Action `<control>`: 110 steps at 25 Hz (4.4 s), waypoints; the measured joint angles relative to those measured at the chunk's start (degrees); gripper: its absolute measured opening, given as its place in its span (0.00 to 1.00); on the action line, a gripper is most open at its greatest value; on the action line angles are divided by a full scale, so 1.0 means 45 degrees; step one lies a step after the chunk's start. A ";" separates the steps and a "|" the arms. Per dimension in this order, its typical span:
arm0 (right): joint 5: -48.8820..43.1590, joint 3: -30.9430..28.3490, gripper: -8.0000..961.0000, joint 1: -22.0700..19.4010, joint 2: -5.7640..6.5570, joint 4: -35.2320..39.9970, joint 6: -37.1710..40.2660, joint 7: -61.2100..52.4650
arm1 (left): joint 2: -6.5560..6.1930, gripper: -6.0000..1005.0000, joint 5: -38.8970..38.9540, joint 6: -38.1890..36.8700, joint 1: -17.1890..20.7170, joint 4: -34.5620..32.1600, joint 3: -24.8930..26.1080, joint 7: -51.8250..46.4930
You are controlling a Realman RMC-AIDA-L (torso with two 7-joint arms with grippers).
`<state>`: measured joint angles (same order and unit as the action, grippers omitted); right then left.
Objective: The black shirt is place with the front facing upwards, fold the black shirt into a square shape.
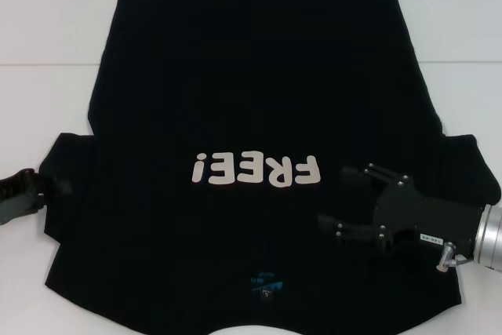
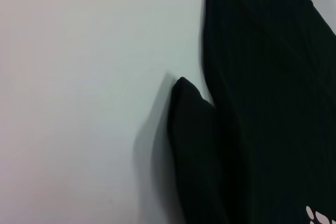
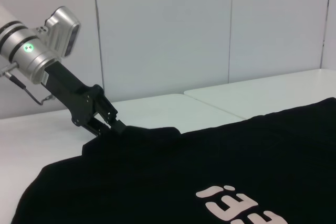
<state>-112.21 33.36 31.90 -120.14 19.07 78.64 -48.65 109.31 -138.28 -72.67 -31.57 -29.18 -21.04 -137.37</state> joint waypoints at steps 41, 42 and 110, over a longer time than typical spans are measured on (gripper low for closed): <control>-0.0010 0.0028 0.99 0.0079 -0.0001 -0.0141 0.0082 -0.0009 | -0.0518 0.03 -0.1282 0.0093 -0.0527 -0.1503 -0.0033 -0.0417; -0.0013 0.0028 0.99 0.0079 -0.0001 -0.0148 0.0083 -0.0008 | -0.0525 0.03 -0.1306 0.0009 -0.0582 -0.1504 -0.0032 -0.0438; -0.8702 -0.0328 0.99 0.1086 0.1922 0.8231 0.2869 -2.1825 | 0.1923 0.92 0.4303 -0.6426 0.1463 -0.0234 -0.0673 1.7035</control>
<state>-151.37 31.88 36.79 -111.49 56.11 91.56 -146.86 117.96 -118.92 -101.59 -24.99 -30.23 -24.07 -60.71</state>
